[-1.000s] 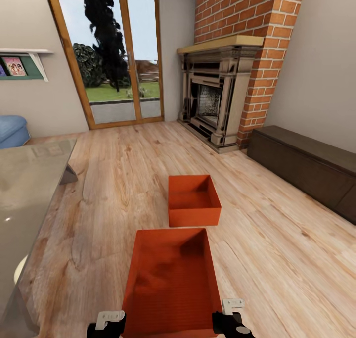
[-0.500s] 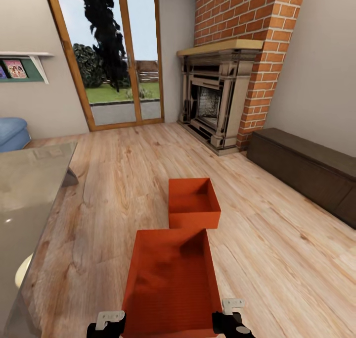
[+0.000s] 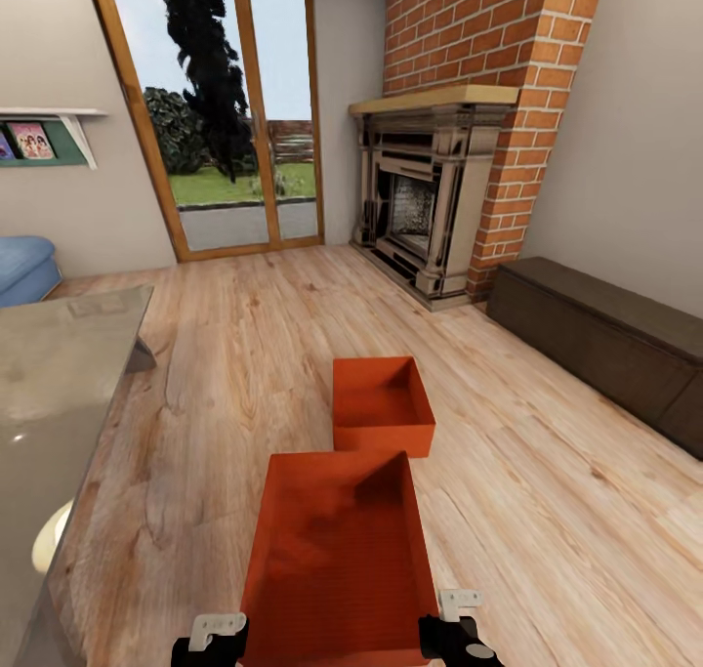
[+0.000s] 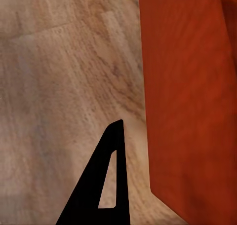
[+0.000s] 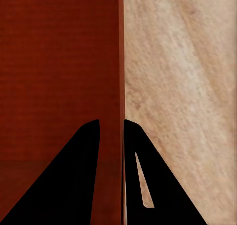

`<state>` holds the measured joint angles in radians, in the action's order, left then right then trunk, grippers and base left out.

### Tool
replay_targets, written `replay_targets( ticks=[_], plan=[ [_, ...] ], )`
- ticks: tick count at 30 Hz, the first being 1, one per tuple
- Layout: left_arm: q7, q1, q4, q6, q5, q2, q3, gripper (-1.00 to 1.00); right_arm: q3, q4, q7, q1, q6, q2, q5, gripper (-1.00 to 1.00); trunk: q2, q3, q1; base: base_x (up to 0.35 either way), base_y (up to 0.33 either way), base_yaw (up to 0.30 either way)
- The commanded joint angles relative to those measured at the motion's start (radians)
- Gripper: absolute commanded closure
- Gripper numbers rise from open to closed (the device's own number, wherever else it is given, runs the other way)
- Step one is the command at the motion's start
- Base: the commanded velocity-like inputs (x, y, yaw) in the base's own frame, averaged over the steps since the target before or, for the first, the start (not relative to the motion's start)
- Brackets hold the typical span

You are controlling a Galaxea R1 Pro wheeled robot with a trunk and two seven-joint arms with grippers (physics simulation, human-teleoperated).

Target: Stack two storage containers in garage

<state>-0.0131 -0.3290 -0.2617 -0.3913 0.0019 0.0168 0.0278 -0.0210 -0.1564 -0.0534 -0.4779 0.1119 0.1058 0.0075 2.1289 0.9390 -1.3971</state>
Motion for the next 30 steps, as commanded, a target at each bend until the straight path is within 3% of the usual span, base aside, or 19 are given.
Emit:
replay_targets(
  ticks=[1,30],
  plan=[
    [0.001,0.000,0.001,-0.003,0.003,0.000,0.007,1.00,0.005,0.000,-0.006,-0.001,0.003,0.000,0.002,1.00,-0.007,-0.002,0.004,0.000,0.000,0.000],
    [0.001,0.000,0.001,-0.003,0.003,0.000,0.007,1.00,0.004,0.000,-0.005,-0.001,0.005,-0.001,0.002,1.00,-0.210,-0.093,0.115,0.000,0.000,0.000]
  ],
)
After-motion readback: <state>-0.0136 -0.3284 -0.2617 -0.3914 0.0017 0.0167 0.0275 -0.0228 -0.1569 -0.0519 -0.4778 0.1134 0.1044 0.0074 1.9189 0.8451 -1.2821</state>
